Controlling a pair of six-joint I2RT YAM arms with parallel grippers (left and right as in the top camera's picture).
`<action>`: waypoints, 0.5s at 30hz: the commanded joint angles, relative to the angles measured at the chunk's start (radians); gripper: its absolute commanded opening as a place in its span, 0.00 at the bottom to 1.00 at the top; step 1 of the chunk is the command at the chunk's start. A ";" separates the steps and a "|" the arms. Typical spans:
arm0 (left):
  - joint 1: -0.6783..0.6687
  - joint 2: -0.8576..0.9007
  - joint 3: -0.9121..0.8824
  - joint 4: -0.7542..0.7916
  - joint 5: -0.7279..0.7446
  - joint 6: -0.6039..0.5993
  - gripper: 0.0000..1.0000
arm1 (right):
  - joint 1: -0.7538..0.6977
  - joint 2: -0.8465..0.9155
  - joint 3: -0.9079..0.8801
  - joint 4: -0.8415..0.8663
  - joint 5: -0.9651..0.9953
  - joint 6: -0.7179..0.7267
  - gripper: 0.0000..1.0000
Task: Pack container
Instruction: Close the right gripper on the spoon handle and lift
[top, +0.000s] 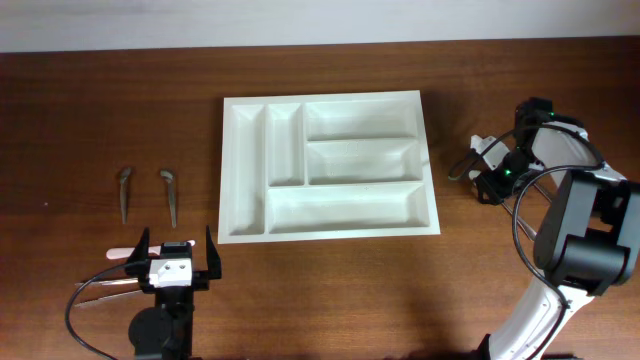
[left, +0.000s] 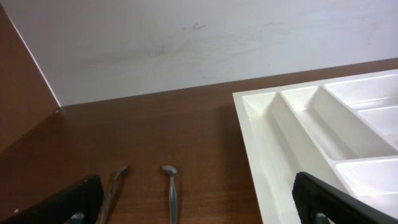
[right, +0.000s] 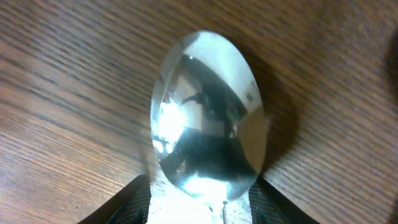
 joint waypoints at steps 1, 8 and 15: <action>0.006 -0.009 -0.007 0.003 -0.011 -0.010 0.99 | -0.034 0.059 -0.046 -0.017 -0.043 0.005 0.47; 0.006 -0.009 -0.007 0.003 -0.011 -0.010 0.99 | -0.039 0.059 -0.046 -0.018 -0.058 0.005 0.42; 0.006 -0.009 -0.007 0.003 -0.011 -0.010 0.99 | -0.039 0.059 -0.046 -0.018 -0.058 0.005 0.24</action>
